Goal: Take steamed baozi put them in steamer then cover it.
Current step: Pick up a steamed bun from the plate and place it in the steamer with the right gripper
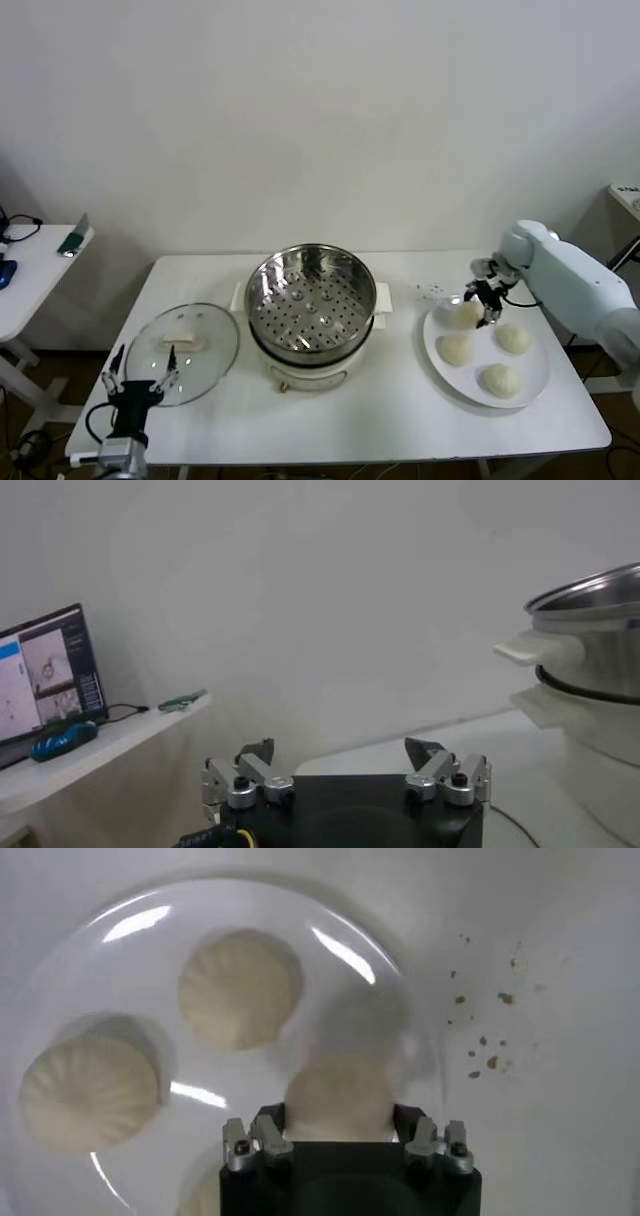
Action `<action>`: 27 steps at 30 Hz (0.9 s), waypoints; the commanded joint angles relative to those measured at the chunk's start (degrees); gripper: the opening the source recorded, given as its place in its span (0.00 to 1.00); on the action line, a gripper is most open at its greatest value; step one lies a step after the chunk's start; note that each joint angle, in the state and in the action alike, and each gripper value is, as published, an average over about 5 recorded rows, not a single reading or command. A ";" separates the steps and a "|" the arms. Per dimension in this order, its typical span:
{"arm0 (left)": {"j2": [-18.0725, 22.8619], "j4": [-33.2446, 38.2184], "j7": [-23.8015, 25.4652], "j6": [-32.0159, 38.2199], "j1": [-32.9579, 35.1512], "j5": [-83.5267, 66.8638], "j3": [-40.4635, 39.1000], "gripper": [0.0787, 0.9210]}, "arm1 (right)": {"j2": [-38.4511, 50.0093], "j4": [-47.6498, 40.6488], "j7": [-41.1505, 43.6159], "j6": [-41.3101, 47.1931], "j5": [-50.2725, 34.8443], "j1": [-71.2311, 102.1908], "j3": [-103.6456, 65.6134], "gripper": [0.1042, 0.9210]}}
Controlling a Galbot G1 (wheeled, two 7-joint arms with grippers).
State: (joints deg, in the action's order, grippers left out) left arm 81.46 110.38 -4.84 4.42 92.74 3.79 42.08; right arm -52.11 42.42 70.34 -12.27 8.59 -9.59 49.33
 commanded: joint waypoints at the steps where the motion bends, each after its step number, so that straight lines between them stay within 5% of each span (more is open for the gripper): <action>1: 0.09 0.09 0.08 0.07 0.17 0.13 -0.07 0.88 | 0.29 10.94 1.98 -4.72 -7.54 -15.18 12.89 0.72; 10: 0.80 -0.03 0.26 -0.02 0.49 0.25 -0.40 0.88 | -8.57 18.26 2.66 -14.81 -4.61 -26.81 17.56 0.73; 27: 1.30 0.54 0.36 -0.28 0.98 0.79 -1.39 0.88 | -27.06 24.84 0.32 -27.01 17.65 -19.47 9.78 0.74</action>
State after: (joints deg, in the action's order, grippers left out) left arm 82.83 110.86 -4.48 4.29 93.72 4.38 40.72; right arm -69.93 64.12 71.18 -33.51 16.71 -30.93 60.81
